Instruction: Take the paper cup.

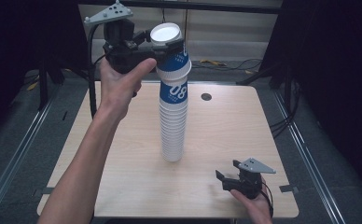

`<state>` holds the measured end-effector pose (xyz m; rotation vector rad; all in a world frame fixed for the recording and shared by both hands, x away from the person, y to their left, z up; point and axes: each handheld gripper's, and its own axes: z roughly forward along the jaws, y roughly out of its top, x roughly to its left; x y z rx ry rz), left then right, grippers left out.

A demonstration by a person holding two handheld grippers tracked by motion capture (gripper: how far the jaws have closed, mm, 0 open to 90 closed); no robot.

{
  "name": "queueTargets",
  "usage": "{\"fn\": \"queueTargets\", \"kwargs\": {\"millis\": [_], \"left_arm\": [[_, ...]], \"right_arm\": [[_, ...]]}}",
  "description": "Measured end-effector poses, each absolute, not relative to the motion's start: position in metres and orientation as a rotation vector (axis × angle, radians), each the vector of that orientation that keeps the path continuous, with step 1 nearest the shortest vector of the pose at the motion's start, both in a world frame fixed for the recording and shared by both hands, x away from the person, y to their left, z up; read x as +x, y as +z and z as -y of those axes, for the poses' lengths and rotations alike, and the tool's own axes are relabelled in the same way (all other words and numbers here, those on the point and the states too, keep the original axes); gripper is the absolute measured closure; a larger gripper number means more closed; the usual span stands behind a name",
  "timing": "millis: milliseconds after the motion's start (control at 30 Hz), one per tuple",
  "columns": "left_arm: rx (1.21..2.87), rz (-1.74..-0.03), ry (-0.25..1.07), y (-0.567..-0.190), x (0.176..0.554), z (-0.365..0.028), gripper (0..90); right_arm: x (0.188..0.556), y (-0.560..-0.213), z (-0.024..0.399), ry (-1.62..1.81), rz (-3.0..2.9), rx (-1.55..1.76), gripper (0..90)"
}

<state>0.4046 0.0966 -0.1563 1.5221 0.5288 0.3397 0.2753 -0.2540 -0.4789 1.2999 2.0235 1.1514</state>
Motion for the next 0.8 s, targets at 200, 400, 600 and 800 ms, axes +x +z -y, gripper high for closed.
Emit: {"fn": "queueTargets", "kwargs": {"millis": [200,400,600,800], "left_arm": [[1.495,-0.517,0.334,-0.153,0.401,-0.102,28.0],[1.496,-0.503,0.331,-0.151,0.396,-0.106,28.0],[1.490,-0.513,0.335,-0.152,0.394,-0.115,28.0],[1.490,-0.551,0.326,-0.159,0.395,-0.129,28.0]], "right_arm": [[0.275,-0.479,0.254,1.152,-2.024,1.300,19.0],[0.275,-0.479,0.254,1.154,-2.024,1.300,19.0],[0.275,-0.479,0.254,1.155,-2.023,1.304,19.0],[0.275,-0.479,0.253,1.156,-2.022,1.307,19.0]]}}
